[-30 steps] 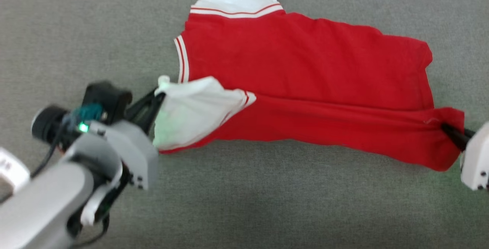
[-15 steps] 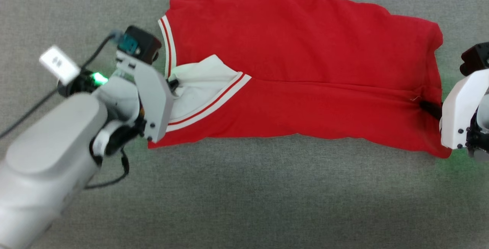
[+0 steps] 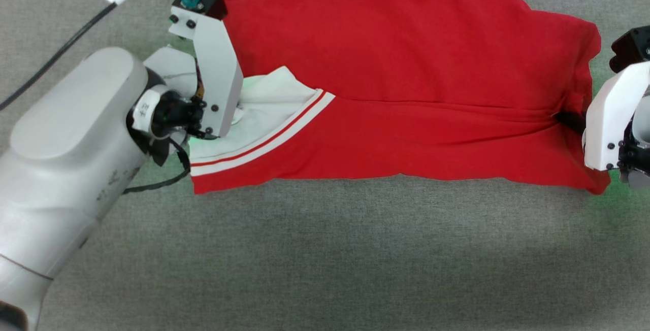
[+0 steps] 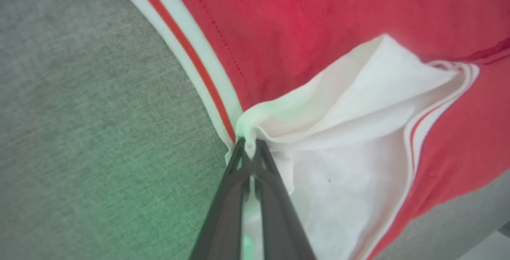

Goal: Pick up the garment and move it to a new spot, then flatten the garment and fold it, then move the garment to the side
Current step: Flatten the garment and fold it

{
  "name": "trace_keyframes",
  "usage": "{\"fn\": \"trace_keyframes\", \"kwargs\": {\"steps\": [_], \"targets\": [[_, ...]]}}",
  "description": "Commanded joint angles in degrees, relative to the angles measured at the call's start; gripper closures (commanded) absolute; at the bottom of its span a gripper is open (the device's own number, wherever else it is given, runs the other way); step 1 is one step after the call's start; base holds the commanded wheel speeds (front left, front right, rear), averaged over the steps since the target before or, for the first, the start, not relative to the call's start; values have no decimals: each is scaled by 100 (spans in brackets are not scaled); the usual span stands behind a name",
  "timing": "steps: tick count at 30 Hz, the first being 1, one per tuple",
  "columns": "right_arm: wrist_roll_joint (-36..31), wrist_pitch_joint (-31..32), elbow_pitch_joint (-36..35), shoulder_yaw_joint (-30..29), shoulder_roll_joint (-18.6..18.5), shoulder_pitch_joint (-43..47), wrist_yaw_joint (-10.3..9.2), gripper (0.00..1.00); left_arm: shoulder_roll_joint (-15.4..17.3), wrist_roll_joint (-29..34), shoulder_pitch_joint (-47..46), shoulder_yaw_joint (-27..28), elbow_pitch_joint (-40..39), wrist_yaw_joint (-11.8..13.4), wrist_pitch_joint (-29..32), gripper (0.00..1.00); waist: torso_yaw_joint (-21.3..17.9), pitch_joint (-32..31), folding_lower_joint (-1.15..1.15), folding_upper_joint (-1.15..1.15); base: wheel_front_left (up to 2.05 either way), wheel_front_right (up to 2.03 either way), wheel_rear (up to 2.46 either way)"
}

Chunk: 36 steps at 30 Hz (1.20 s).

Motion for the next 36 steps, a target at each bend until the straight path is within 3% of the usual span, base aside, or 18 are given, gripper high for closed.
{"fn": "trace_keyframes", "kwargs": {"steps": [1, 2, 3, 4, 12, 13, 14, 15, 19, 25, 28, 36], "targets": [[-24, -21, 285, 197, 196, 123, -9, 100, 69, 79, 273, -125, 222, 35, -70, 66, 17, -14, 0, 0, 0, 0, 0], [-77, -27, 362, 256, 187, 94, -9, 100, 60, 112, 226, -91, 194, -6, -170, 50, 30, -25, 0, 0, 0, 0, 0], [-95, -54, 440, 299, 185, 85, -10, 100, 56, 136, 172, -30, 181, -6, -309, 6, 52, -43, 0, 0, 0, 0, 0], [-81, -74, 537, 302, 195, 74, -10, 100, 37, 118, 133, 41, 174, 3, -423, 0, 79, -67, 0, 0, 0, 0, 0], [-162, -109, 1344, 425, 330, 132, -10, 100, 139, 322, -42, 186, 31, -88, -1024, 0, 279, -421, 0, 0, 0, 0, 0], [-207, -154, 1419, 455, 327, 142, -9, 66, 149, 334, -10, 203, 6, -96, -1096, 0, 299, -481, 0, 0, 0, 0, 0], [-241, -190, 1497, 475, 322, 155, -9, 9, 172, 385, 13, 219, -13, -46, -1192, 0, 318, -539, 0, 0, 0, 0, 0], [-264, -223, 1577, 497, 328, 179, -9, 0, 196, 458, 39, 215, -38, -7, -1308, 0, 338, -601, 0, 0, 0, 0, 0], [-254, -414, 1747, 548, 410, 264, -3, 0, 210, 449, 314, 271, -266, -120, -1808, 0, 374, -900, 0, 0, 0, 0, 0], [-179, -921, 1551, 592, 234, 324, -3, 0, 305, 401, 906, 338, -653, -179, -2474, 0, 377, -1325, 0, 0, 0, 0, 0], [-251, -1498, 1174, 661, 26, 395, -3, 0, 397, 419, 1308, 338, -939, -180, -2874, 0, 358, -1559, 0, 0, 0, 0, 0], [-614, -3455, 89, 453, -377, 1214, -8, 0, 738, 342, 2357, 566, -1589, 97, -3929, 0, 238, -1951, 0, 0, 0, 0, 0]]}}
